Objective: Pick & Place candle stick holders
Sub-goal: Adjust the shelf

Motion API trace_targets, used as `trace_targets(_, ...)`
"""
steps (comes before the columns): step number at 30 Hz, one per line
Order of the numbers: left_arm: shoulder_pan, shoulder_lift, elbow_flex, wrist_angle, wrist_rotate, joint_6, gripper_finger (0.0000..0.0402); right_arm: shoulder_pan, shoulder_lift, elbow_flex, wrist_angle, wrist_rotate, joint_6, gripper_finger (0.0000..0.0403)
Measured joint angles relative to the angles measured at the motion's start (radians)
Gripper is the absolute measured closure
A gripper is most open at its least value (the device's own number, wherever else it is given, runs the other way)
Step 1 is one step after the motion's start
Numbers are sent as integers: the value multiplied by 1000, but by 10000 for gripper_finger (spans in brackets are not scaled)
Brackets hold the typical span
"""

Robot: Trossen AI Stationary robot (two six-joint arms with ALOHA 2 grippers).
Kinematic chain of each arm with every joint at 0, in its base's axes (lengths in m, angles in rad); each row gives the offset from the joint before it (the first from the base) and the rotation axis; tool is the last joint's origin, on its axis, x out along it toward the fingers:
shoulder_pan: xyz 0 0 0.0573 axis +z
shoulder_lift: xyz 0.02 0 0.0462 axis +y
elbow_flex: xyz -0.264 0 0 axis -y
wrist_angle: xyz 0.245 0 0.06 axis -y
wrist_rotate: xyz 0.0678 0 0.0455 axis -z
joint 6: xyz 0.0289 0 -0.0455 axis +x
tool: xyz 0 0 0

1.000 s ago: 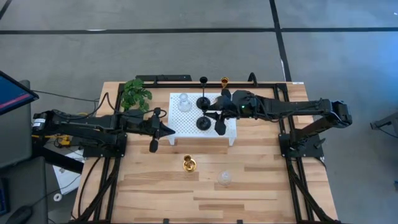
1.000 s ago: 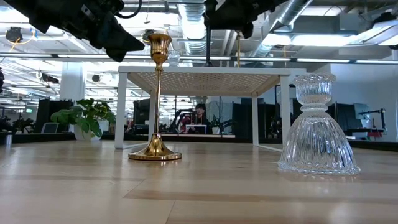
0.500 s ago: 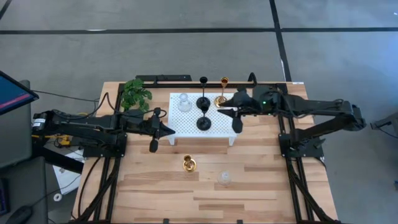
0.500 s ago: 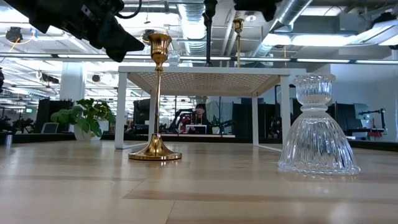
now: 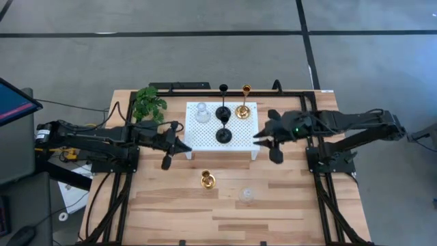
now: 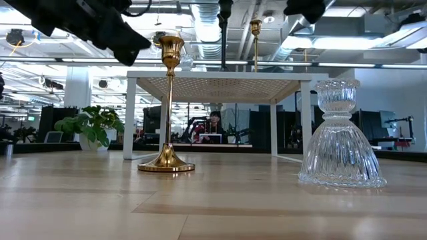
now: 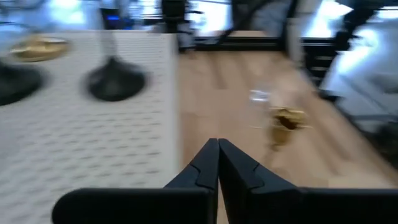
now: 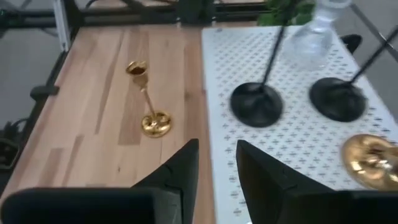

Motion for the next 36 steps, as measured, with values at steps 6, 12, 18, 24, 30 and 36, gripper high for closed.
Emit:
trace_targets(6, -145, 0, 0, 0, 56, 0, 397, 81, 0, -40, 16, 111, 0, 326)
trace_targets(12, -355, 0, -41, 13, -200, 5, 397, 117, 0, -76, 93, 134, -4, 345)
trace_targets(18, -521, 0, -210, 226, -398, 3, 397, 142, 0, -112, 142, 135, -4, 354)
trace_targets(24, -561, 1, -331, 421, -403, 1, 395, 163, 0, -184, 286, 133, -5, 360)
trace_targets(30, -561, 12, -354, 463, -404, 1, 395, 160, 37, -292, 455, 127, 1, 364)
trace_targets(36, -561, 56, -354, 463, -402, -43, 394, 159, 179, -333, 610, 57, 3, 365)
